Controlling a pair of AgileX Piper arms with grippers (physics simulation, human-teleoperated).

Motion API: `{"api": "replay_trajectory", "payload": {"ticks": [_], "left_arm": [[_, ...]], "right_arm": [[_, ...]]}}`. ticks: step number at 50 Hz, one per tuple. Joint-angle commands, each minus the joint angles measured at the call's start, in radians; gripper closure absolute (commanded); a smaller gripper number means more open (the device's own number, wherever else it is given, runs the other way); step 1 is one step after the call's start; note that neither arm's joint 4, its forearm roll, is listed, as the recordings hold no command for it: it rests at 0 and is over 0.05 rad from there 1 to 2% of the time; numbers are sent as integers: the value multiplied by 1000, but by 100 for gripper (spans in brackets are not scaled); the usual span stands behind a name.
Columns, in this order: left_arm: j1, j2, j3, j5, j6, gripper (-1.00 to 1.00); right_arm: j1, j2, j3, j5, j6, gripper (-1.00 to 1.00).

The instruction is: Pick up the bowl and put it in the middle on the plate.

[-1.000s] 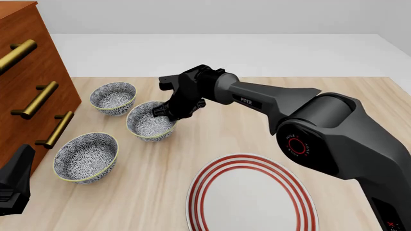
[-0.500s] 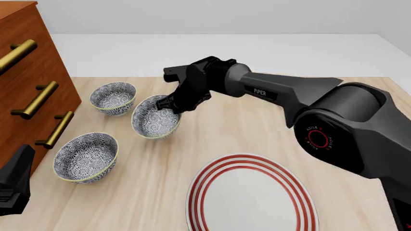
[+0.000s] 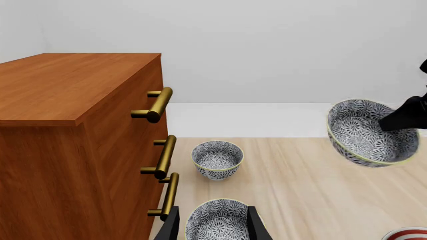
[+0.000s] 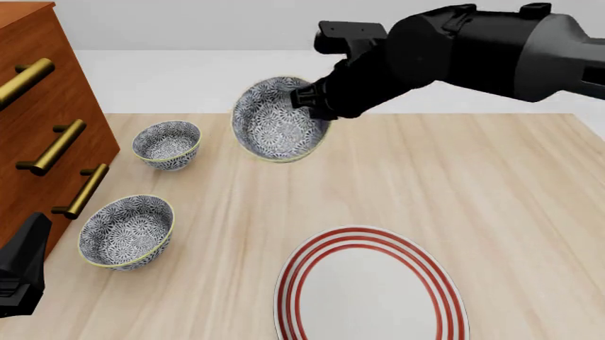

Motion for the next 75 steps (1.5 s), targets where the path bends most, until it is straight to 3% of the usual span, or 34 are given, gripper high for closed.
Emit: {"api": "replay_trajectory", "payload": {"ticks": [1, 11, 18, 25, 37, 48, 75], "left_arm": [[0, 0, 0, 0, 0, -100], [0, 0, 0, 0, 0, -100], [0, 0, 0, 0, 0, -100], [0, 0, 0, 0, 0, -100], [0, 0, 0, 0, 0, -100], [0, 0, 0, 0, 0, -100], [0, 0, 0, 0, 0, -100]], "right_arm": [[-63, -361, 305, -15, 7, 100], [-118, -545, 536, -26, 25, 100], [-124, -591, 630, -43, 34, 100], [-116, -592, 724, -85, 56, 100], [-59, -495, 920, -241, 121, 100], [-15, -439, 981, -313, 167, 100], [-26, -380, 1035, -401, 185, 100]]}}
